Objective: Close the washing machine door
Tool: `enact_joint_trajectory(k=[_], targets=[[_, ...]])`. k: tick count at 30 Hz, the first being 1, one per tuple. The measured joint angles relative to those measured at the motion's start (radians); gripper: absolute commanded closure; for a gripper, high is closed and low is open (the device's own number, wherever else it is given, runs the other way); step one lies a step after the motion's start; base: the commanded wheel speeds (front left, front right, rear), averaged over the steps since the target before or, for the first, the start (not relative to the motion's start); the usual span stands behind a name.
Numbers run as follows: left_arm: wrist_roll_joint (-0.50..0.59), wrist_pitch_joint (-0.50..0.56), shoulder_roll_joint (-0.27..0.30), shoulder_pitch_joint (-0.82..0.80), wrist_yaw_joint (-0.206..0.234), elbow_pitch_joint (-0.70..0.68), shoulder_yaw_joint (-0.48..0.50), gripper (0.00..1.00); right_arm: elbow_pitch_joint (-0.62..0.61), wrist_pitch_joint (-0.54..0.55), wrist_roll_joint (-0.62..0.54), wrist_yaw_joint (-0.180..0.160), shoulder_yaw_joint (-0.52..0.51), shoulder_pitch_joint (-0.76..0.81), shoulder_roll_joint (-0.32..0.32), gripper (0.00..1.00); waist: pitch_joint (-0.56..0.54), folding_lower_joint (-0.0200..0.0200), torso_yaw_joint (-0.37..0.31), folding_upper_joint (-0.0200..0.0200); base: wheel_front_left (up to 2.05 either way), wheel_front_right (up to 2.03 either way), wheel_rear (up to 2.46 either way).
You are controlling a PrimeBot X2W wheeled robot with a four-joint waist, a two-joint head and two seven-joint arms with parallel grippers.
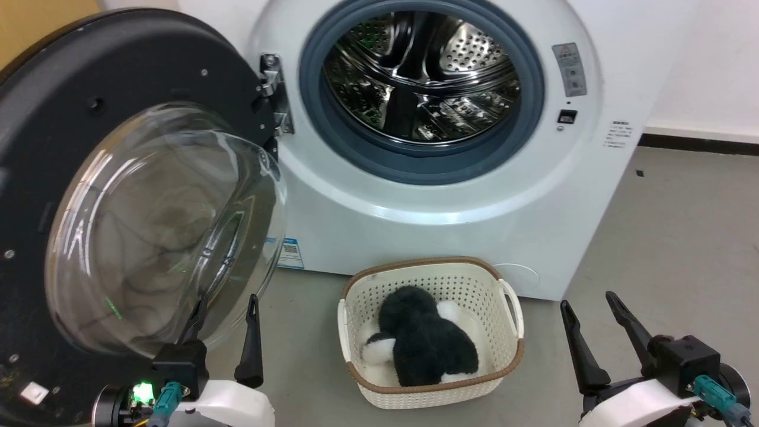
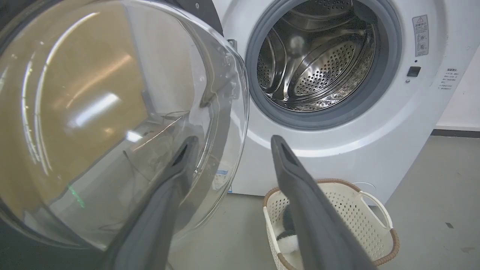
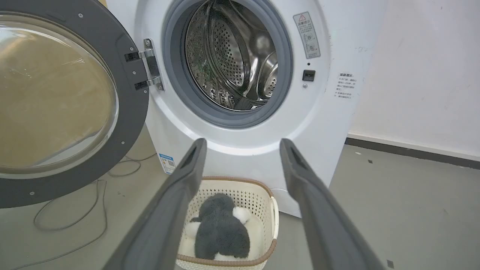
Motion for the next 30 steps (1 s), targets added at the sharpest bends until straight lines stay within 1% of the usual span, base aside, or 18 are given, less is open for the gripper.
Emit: enact_joint_trajectory(k=[15,23,24,30], targets=[[-0.016,-0.028,0.0,0.012,0.01,-0.006,-0.007,0.0,0.011,-0.03,0.036,0.0,0.015,0.004,-0.013,0.0,-0.004,0.0,0.098,0.0,0.0,0.0,0.0],[-0.025,-0.045,0.0,0.019,0.026,-0.019,-0.005,0.0,0.02,-0.048,0.056,0.0,0.036,0.004,-0.029,0.0,0.005,0.0,0.149,0.0,0.0,0.0,0.0],[-0.027,-0.053,0.0,0.025,0.031,-0.028,-0.005,0.0,0.026,-0.056,0.063,0.0,0.048,0.002,-0.034,0.0,0.009,0.0,0.164,0.0,0.0,0.0,0.0],[-0.034,-0.063,0.0,0.04,0.04,-0.038,-0.004,0.0,0.037,-0.067,0.081,0.0,0.071,-0.002,-0.044,0.0,0.011,0.0,0.192,0.0,0.0,0.0,0.0]])
